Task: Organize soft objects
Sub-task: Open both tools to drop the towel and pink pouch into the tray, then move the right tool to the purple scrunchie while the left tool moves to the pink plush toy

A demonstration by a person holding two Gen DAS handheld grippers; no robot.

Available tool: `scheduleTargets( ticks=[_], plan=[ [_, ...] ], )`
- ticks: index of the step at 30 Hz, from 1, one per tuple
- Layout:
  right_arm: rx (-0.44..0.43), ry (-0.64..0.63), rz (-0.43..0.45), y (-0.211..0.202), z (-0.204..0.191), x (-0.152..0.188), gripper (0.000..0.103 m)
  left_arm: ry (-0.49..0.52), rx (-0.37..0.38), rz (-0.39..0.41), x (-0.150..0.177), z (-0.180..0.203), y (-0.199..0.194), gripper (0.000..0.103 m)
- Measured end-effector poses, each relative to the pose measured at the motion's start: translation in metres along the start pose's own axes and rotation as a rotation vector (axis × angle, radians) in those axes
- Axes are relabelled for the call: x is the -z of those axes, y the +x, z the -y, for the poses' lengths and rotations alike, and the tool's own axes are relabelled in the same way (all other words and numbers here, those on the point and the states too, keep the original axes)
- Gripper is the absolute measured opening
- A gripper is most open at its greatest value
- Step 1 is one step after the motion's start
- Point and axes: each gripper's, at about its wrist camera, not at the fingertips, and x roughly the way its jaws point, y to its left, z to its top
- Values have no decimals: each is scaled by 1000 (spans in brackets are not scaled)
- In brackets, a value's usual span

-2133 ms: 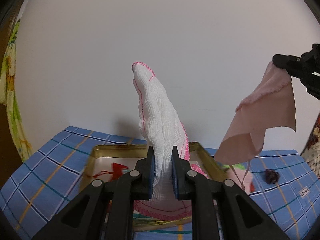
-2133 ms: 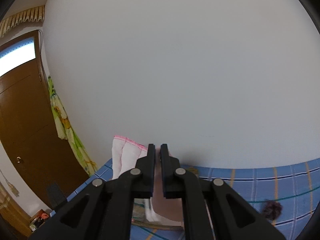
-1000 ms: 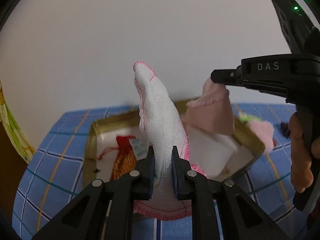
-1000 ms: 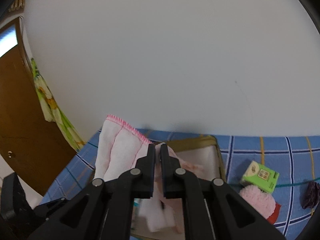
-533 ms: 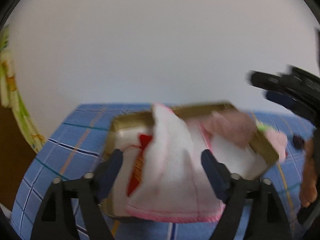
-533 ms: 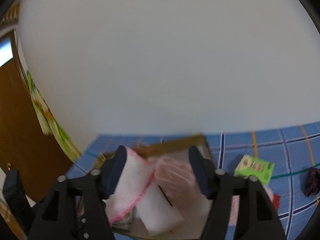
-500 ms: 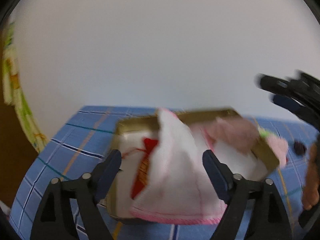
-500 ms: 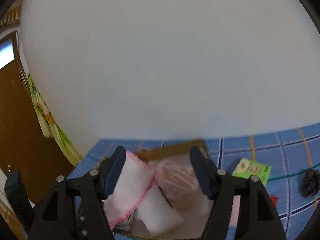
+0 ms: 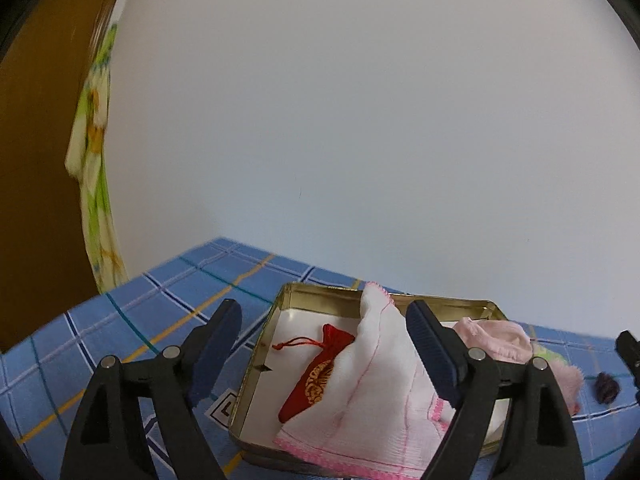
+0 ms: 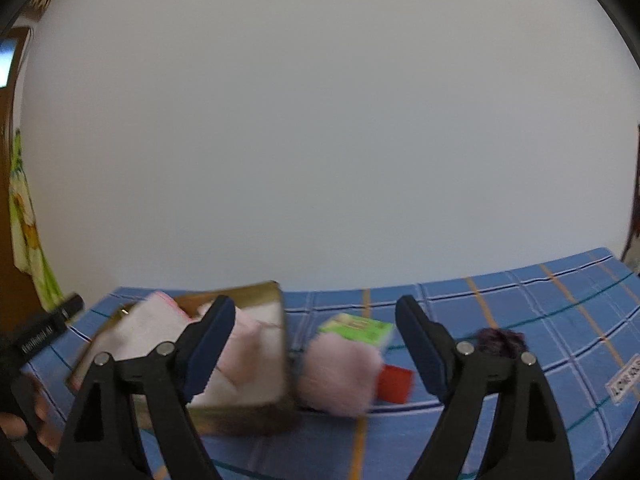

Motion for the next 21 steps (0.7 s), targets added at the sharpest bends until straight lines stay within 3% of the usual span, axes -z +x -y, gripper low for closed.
scheduleTargets(
  ticks=[3,10,21],
  plan=[
    [40,-1,17,-7,13,4,85,44,-41,44,9,17,0,86],
    [96,-8,61,-19,33,15,86,102,-48,118,31,53,-15,86],
    [102,-27,67,-26,45,19,89,156,-23,89,41,77,-20,86]
  ],
)
